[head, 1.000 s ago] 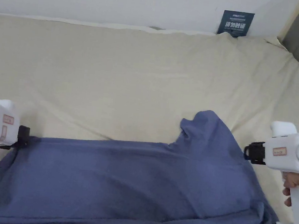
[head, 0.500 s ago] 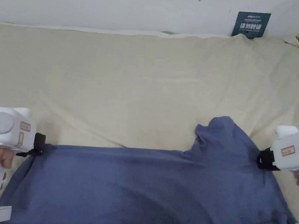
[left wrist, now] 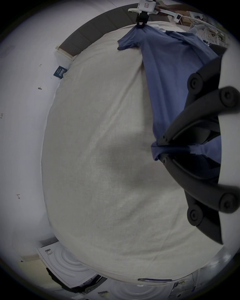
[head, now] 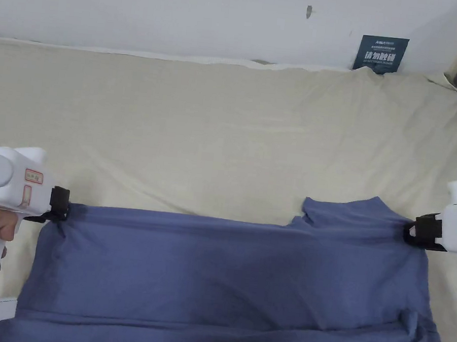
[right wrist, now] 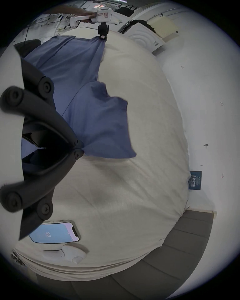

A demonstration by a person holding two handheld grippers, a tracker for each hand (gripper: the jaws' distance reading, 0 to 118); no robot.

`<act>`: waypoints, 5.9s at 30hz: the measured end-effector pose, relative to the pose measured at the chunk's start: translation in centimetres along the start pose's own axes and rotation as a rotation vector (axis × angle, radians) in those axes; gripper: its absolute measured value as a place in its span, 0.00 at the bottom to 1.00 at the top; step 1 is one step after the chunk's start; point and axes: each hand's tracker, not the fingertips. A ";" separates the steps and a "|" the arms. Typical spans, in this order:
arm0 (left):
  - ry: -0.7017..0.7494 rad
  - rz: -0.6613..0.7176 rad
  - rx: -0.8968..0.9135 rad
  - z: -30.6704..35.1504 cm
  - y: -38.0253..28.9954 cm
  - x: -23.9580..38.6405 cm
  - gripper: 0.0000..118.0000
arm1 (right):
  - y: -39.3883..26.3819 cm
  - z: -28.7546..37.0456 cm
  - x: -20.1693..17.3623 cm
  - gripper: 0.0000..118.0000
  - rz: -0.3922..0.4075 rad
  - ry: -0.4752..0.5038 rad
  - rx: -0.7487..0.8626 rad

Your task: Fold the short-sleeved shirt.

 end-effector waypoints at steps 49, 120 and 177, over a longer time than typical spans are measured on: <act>0.058 0.094 0.022 10.9 -26.6 -6.1 0.98 | -23.2 10.1 0.8 0.80 -0.037 -0.110 -0.104; -0.171 0.445 -0.025 11.2 -16.3 -24.4 0.04 | -17.7 15.7 -6.9 0.00 -0.031 0.035 0.133; 0.580 -0.629 -0.090 -1.1 -24.5 26.6 0.00 | -22.2 15.0 -7.9 0.01 0.049 0.200 0.063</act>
